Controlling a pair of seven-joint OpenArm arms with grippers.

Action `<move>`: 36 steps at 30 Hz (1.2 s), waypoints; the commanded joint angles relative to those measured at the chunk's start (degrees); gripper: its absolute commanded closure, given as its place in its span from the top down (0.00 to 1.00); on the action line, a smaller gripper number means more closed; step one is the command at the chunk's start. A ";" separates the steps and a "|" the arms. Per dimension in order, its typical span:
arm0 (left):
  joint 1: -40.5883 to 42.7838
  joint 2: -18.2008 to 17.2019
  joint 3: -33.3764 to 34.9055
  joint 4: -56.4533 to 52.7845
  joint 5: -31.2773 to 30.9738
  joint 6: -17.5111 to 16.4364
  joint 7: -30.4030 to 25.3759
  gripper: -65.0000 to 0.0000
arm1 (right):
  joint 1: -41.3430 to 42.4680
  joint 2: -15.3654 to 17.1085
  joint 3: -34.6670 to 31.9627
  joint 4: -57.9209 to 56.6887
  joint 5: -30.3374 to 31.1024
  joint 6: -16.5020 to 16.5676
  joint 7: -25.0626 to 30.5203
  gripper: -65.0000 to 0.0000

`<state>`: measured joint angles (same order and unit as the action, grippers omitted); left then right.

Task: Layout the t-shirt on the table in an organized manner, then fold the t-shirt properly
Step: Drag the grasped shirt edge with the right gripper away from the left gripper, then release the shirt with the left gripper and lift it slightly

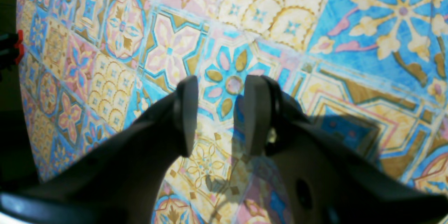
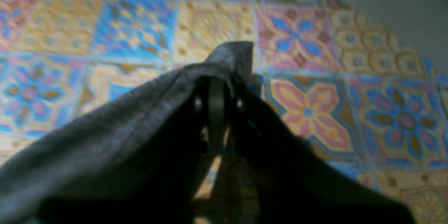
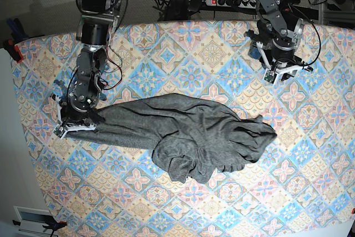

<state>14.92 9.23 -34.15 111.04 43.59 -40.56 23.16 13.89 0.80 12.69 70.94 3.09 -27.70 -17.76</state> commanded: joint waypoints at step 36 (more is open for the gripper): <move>-24.10 -0.23 14.42 -20.63 7.70 0.56 -0.78 0.65 | -18.77 0.13 -3.33 31.70 -0.94 9.20 -10.24 0.53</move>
<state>-8.05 8.91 -20.18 89.58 52.12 -40.53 23.27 -5.30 0.64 9.30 101.32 2.59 -18.44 -29.10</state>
